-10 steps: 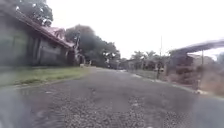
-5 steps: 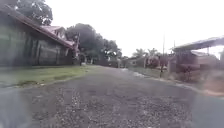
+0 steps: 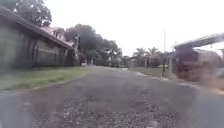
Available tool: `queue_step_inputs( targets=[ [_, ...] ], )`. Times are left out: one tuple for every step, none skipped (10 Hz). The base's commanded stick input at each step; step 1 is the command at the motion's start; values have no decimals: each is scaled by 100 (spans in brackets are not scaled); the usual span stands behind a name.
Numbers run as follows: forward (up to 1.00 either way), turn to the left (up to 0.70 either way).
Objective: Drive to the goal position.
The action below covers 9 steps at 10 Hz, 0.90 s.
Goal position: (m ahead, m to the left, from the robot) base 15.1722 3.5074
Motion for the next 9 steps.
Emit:
queue_step_inputs(
  targets=[
    [70, 0],
    [70, 0],
    [70, -16],
    [70, -34],
    [70, -25],
    [70, 0],
    [70, 0],
    [70, 0],
    [70, 0]
  ],
)
